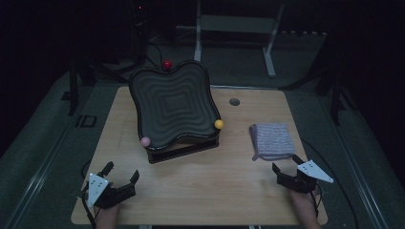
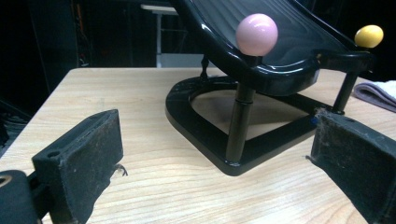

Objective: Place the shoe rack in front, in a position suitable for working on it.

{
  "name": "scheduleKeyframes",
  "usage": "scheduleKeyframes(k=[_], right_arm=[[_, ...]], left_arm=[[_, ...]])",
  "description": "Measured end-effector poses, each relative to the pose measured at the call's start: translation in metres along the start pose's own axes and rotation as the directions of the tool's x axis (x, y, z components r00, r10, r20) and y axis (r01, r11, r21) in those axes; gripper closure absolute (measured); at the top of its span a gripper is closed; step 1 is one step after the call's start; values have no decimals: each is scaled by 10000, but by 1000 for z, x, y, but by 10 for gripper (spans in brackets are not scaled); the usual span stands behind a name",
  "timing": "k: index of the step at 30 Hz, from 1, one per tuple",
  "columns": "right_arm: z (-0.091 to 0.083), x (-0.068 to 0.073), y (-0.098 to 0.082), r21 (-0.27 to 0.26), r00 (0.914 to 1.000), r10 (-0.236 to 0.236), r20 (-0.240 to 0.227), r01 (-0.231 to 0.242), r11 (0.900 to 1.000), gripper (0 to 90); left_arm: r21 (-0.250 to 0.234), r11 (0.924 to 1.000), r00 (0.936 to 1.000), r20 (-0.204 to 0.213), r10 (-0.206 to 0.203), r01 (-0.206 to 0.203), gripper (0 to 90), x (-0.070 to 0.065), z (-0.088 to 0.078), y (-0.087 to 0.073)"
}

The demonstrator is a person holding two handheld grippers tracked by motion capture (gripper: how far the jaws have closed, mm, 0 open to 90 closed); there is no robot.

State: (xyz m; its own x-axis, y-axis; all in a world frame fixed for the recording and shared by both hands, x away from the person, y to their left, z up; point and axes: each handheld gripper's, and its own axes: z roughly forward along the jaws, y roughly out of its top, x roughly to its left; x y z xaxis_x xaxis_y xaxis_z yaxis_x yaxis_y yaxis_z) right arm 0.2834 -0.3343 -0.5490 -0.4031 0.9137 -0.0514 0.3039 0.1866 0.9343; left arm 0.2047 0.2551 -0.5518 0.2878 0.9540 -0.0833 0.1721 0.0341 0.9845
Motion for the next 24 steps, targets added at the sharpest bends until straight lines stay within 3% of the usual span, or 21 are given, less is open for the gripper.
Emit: scheduleKeyframes(k=[3,5,9,14,16,22,24], right_arm=[[0,2,0,107,9999,-123,-107,124,9999,129],[0,2,0,103,9999,-115,-107,117,9999,129],[-2,2,0,-44,9999,25,-137,-26,10000,127],[-2,5,3,-37,9993,150,-348,-151,9999,119],[-1,9,9,-123,9969,361,-705,-370,9992,117],[-2,26,27,-491,9910,-288,-1308,225,9985,112],[0,28,34,-558,9872,-287,-1569,201,9982,112]], left_arm=[[411,9990,9987,470,-185,166,24,-5,0,4],[580,9983,9988,490,-63,35,24,-9,-1,6],[463,9987,9988,444,190,-211,24,-12,-2,9],[616,9970,9969,600,-510,473,24,-8,-5,11],[626,9948,9940,691,-845,802,24,-8,-6,14],[691,9972,9969,705,-344,296,24,-14,-5,23],[764,9970,9951,968,-193,119,24,-16,-2,26]])
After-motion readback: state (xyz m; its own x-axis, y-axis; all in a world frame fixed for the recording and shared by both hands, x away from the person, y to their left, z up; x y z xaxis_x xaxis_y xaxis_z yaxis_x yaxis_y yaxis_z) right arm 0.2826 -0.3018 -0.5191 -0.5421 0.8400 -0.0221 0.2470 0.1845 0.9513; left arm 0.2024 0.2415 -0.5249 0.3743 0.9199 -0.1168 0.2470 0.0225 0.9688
